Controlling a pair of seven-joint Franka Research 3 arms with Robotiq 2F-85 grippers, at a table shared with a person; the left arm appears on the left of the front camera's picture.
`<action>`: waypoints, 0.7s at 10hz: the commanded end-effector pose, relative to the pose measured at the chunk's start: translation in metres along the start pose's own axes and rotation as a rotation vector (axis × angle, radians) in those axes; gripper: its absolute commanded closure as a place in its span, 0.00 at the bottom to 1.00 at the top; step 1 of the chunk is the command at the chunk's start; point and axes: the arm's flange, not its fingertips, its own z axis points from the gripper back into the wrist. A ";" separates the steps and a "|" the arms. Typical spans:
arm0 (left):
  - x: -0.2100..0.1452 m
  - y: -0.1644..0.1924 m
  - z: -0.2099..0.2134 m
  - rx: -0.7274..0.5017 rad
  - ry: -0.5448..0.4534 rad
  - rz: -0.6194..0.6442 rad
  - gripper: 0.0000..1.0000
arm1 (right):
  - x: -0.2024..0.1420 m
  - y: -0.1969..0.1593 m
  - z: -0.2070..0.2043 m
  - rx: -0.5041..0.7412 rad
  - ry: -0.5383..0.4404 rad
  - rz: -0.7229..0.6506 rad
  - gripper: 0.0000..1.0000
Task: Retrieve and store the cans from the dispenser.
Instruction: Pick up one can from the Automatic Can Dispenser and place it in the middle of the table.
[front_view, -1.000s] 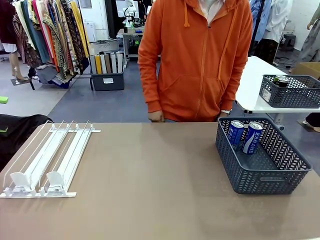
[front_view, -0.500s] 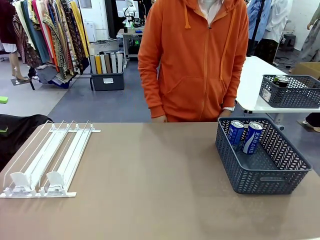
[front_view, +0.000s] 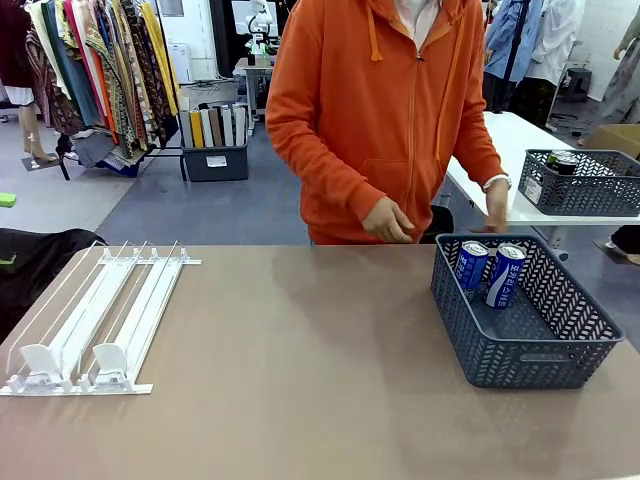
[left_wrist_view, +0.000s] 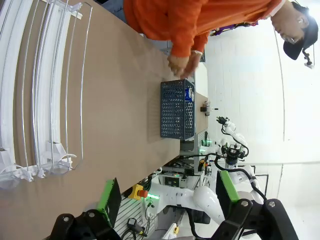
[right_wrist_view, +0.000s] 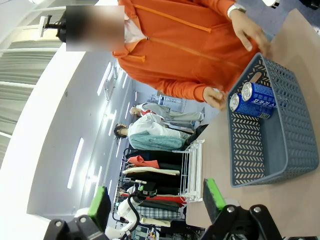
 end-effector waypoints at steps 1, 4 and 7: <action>-0.001 0.000 0.003 0.003 0.009 -0.021 0.00 | 0.004 0.004 -0.002 0.020 -0.009 0.010 0.00; -0.001 0.000 0.003 0.003 0.009 -0.021 0.00 | 0.004 0.004 -0.002 0.020 -0.009 0.010 0.00; -0.001 0.000 0.003 0.003 0.009 -0.021 0.00 | 0.004 0.004 -0.002 0.020 -0.009 0.010 0.00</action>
